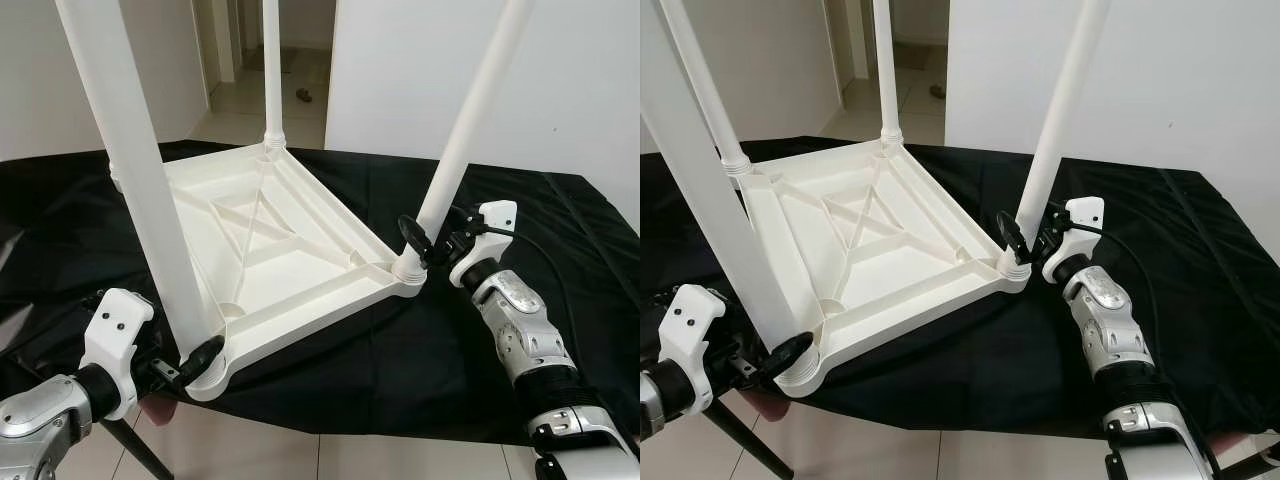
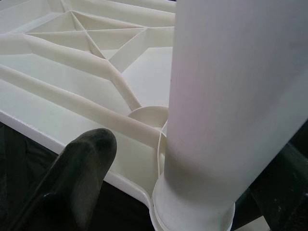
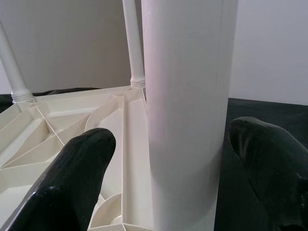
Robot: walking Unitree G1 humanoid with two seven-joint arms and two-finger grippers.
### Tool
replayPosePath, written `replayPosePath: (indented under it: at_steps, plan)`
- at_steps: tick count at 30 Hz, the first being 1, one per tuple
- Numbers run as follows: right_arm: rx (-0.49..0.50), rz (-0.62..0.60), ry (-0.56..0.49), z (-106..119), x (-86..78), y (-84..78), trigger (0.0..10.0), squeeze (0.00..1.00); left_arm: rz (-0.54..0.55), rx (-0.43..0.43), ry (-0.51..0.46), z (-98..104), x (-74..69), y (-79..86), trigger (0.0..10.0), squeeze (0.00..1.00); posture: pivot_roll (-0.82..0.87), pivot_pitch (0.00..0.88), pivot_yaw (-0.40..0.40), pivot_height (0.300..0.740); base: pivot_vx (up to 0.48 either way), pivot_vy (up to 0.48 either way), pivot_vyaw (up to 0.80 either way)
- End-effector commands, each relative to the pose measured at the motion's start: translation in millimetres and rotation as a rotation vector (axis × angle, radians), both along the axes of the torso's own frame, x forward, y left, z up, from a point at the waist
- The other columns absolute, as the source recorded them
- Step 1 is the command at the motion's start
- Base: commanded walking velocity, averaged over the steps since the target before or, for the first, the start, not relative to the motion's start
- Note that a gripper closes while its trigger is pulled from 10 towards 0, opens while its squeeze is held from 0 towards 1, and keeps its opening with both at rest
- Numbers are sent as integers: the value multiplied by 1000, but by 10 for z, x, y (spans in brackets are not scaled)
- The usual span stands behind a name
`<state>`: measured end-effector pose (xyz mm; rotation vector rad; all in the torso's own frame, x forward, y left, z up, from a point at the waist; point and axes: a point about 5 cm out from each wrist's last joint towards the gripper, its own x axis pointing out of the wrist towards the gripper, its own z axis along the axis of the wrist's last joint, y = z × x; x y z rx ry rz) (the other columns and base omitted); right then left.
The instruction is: Building children table
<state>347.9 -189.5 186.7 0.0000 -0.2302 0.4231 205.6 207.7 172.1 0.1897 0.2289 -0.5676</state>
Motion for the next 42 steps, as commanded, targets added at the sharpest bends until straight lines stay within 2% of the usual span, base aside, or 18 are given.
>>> replayPosePath:
  at_steps: [1,41,42]
  plan:
    - [-59,244,-24,16,-64,94,10000,0,153,43,-45,38,41,103,10000,0,199,162,-98,740,0,0,0]
    - [-59,244,-24,16,-64,94,10000,0,153,43,-45,38,41,103,10000,0,199,162,-98,740,0,0,0]
    - [-54,231,-17,-15,-90,67,10000,0,160,28,-62,35,89,102,10000,0,175,0,0,740,0,0,0]
